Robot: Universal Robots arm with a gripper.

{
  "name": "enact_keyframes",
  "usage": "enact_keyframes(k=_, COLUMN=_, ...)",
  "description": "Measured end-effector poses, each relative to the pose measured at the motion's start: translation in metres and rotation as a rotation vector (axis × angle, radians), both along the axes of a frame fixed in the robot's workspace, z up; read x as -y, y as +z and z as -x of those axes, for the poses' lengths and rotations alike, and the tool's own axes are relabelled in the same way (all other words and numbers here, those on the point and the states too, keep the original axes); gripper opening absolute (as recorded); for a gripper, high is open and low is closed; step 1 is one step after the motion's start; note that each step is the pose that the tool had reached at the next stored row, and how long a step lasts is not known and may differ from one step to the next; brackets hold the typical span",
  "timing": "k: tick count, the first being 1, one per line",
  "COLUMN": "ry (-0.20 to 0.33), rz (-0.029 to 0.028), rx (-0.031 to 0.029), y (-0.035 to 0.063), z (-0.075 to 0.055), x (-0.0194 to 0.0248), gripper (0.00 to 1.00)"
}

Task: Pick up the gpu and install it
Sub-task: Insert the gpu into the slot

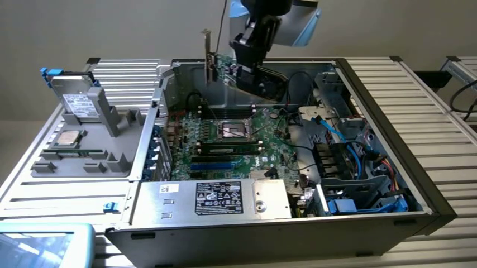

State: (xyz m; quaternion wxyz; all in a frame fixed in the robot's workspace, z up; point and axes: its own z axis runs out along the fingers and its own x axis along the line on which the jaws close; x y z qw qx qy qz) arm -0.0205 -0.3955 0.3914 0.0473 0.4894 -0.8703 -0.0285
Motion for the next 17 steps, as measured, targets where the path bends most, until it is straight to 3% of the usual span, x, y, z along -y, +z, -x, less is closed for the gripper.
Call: enact_keyframes(k=17, ry=0.309, rz=0.0031, rx=-0.0023, y=-0.0004, z=0.0, x=0.0, gripper=0.28)
